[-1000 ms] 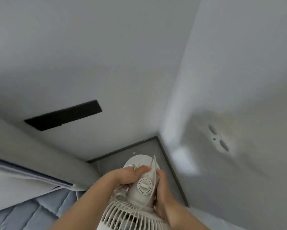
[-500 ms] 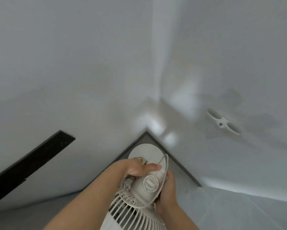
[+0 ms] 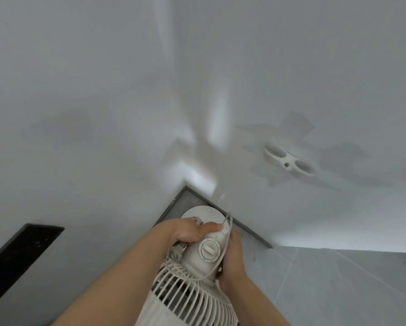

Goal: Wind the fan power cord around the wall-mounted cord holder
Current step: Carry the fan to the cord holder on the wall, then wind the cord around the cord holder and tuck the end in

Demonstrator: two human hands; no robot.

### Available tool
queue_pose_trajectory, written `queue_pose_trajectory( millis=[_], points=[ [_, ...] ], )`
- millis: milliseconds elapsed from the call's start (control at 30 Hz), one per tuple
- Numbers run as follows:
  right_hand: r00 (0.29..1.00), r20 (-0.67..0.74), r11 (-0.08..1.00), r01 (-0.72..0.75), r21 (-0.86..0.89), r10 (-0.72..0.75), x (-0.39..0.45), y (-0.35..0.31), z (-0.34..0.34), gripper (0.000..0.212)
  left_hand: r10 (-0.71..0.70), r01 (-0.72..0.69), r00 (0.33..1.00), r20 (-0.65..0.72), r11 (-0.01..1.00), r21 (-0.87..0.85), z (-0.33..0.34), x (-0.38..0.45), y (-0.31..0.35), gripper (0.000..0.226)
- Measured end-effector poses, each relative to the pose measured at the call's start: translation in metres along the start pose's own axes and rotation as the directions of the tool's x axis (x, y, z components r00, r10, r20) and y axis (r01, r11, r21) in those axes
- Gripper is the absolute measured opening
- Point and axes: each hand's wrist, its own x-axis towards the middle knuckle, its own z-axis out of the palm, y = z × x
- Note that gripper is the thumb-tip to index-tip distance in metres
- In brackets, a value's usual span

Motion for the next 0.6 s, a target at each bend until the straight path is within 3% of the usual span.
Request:
queue_pose_trajectory(
  millis=[133,333,467,600],
  points=[
    [0.999,-0.041,0.997,0.002,-0.077,-0.005,0.002,-0.011,-0.001,0.058,0.001,-0.001,1.000,-0.002,1.000,-0.031,-0.005,-0.002,0.007,0.100],
    [0.994,-0.111,0.986,-0.038,-0.162,0.020,0.004,-0.009,-0.004,0.060,-0.034,0.020,0.991,-0.128,0.994,-0.106,-0.013,-0.005,-0.001,0.082],
    [0.992,-0.105,0.988,-0.076,-0.131,0.063,0.001,-0.011,-0.010,0.039,0.024,-0.122,0.955,-0.297,0.942,-0.314,-0.020,-0.023,0.006,0.047],
    [0.993,-0.110,0.978,-0.069,-0.196,0.048,-0.004,-0.017,-0.011,0.029,0.016,-0.252,0.884,-0.467,0.858,-0.447,-0.026,-0.052,0.014,0.040]
  ],
)
